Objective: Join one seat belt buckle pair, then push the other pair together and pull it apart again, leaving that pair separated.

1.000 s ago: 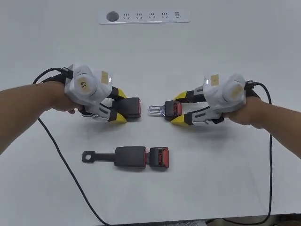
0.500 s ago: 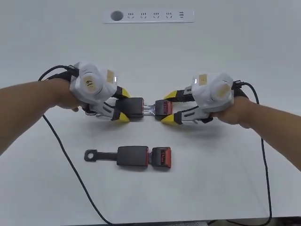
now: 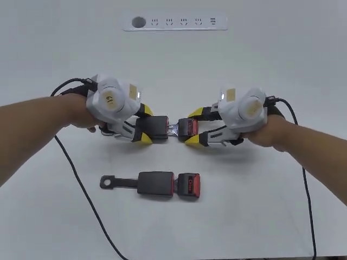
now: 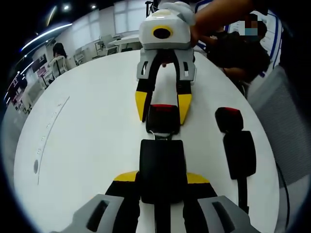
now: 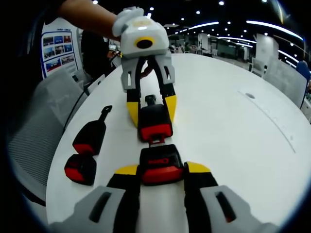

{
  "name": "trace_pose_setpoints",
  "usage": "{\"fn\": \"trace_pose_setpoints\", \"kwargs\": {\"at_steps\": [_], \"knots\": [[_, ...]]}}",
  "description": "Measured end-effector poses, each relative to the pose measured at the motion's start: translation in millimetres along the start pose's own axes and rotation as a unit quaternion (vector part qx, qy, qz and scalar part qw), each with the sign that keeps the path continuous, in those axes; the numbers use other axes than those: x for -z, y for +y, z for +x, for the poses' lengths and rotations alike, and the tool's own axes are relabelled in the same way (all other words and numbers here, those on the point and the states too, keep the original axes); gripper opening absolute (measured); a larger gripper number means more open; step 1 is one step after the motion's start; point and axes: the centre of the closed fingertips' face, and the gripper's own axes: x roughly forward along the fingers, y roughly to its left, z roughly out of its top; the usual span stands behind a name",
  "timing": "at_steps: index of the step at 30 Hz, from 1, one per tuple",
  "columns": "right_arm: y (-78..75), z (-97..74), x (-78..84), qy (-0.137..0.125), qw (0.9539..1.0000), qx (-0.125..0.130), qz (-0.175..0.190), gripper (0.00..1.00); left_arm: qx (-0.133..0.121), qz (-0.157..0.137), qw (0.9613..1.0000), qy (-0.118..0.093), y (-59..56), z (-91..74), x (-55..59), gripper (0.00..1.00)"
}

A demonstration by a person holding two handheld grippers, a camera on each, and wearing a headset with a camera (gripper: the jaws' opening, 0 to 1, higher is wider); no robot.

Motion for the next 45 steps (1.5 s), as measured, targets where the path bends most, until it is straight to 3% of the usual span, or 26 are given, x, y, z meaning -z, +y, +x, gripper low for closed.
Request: {"fn": "trace_pose_setpoints", "kwargs": {"at_steps": [13, 45], "knots": [[-2.9, 11.5, -7.2, -0.006, 0.9998, 0.01, 0.018, 0.34, 0.003, 0.004, 0.9999, 0.009, -0.2, 0.9, 0.0, 0.34], [-3.2, 18.1, -7.4, 0.028, 0.999, 0.033, 0.007, 0.35, 0.006, 0.009, 0.9998, 0.018, 0.3, 1.9, 1.4, 0.34]]}}
